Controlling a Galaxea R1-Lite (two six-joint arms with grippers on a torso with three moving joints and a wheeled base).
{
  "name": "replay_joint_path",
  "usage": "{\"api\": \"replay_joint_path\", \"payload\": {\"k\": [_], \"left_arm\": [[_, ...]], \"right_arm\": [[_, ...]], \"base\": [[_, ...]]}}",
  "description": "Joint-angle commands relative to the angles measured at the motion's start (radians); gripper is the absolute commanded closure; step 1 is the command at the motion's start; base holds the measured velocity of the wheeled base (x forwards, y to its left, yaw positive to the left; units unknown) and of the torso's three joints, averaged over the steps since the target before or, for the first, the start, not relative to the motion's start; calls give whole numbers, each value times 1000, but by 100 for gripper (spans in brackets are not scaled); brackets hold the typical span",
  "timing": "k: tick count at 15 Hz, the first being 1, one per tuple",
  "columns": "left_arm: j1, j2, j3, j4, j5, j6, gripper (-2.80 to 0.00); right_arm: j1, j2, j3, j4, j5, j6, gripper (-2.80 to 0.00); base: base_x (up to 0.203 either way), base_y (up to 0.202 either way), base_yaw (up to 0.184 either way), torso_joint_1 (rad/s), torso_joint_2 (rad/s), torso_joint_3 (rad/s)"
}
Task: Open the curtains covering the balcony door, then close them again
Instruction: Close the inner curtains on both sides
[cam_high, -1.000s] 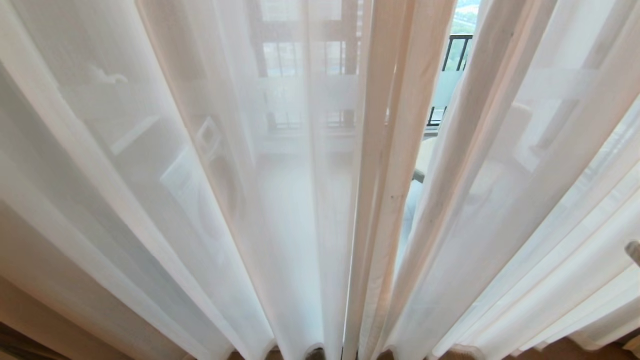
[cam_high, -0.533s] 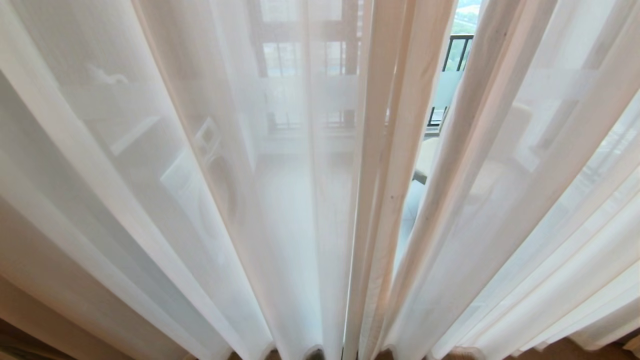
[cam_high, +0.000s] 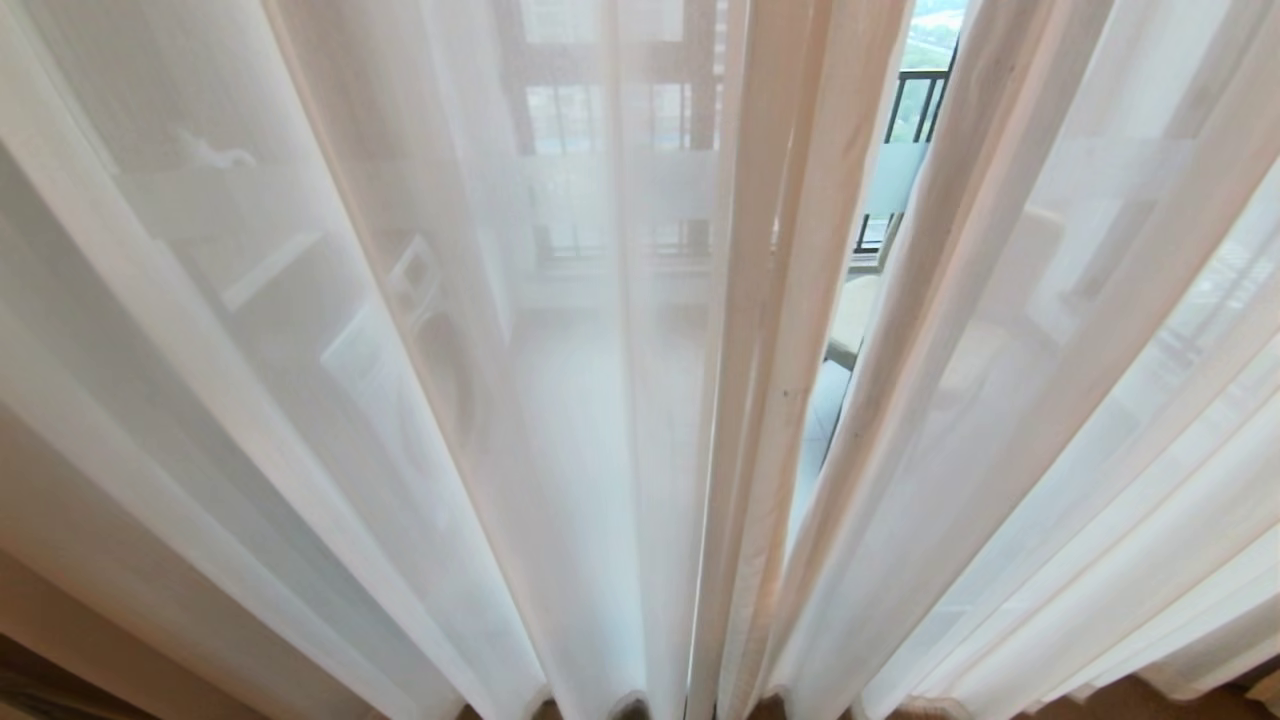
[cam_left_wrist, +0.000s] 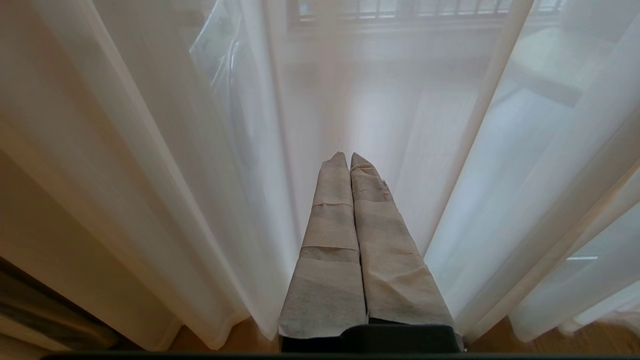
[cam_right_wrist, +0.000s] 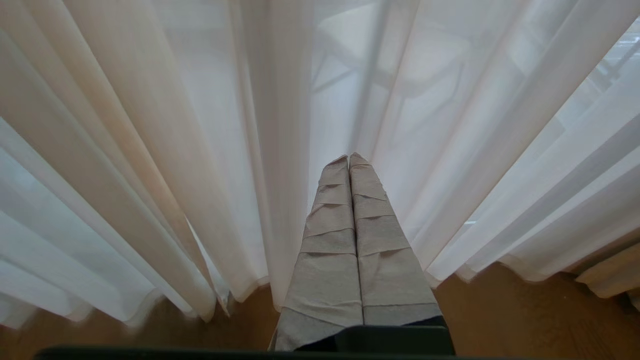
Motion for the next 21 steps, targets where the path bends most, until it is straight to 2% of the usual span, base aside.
{"api": "replay_joint_path", "payload": {"k": [1, 2, 5, 9, 14, 21], "left_arm": [[0, 0, 0, 0, 0, 0, 0], [0, 0, 0, 0, 0, 0, 0], [0, 0, 0, 0, 0, 0, 0], [0, 0, 0, 0, 0, 0, 0], [0, 0, 0, 0, 0, 0, 0], [0, 0, -6, 20, -1, 0, 0]], "right_arm": [[-20, -90, 0, 51, 52, -2, 0], [-24, -122, 0, 81, 79, -2, 0], [-23, -220, 0, 143, 89, -5, 0], [-23, -221, 0, 146, 91, 3, 0], [-23, -221, 0, 142, 82, 119, 0], [-23, -221, 0, 140, 80, 128, 0]], "base": [[0, 0, 0, 0, 0, 0], [0, 0, 0, 0, 0, 0], [0, 0, 0, 0, 0, 0], [0, 0, 0, 0, 0, 0], [0, 0, 0, 0, 0, 0], [0, 0, 0, 0, 0, 0]]}}
